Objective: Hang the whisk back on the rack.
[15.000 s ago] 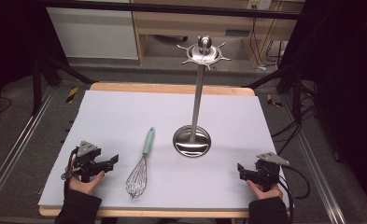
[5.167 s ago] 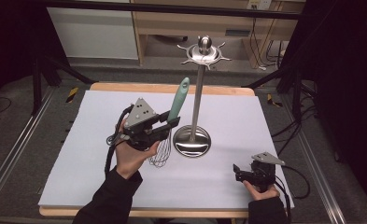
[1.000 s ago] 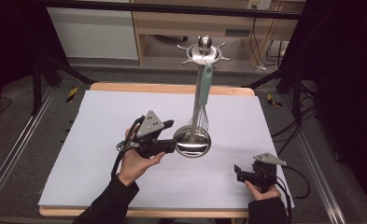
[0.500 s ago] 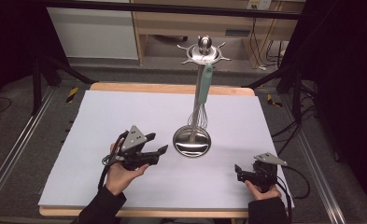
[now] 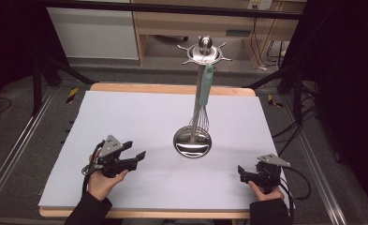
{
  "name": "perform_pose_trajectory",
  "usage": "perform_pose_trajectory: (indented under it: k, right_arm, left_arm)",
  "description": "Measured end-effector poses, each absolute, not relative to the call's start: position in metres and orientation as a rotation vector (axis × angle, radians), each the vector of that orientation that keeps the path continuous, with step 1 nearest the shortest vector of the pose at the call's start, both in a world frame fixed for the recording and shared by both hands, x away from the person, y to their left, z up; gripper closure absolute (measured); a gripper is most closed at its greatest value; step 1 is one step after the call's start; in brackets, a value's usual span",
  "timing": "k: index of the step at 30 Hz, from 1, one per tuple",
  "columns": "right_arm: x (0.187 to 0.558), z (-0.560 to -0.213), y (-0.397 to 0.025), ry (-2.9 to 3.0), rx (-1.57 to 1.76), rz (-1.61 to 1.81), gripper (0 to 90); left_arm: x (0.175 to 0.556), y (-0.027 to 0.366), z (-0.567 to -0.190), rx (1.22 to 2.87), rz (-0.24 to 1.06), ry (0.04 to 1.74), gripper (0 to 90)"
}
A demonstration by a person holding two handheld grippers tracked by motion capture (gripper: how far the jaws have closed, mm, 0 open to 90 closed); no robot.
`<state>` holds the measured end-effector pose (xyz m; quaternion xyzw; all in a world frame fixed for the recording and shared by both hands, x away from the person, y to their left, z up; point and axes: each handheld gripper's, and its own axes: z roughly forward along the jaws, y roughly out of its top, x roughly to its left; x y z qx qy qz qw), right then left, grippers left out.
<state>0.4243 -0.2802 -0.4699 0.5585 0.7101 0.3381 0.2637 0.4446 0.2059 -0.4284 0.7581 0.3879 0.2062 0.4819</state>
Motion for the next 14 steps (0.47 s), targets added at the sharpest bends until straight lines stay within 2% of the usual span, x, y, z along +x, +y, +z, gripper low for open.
perform_pose_trajectory:
  k: [14]
  right_arm:
    - [0.425,-0.473,-0.289,1.923,1.529,0.878,5.6]
  left_arm:
    - [0.445,0.250,-0.461,1.851,0.553,1.115,31.6]
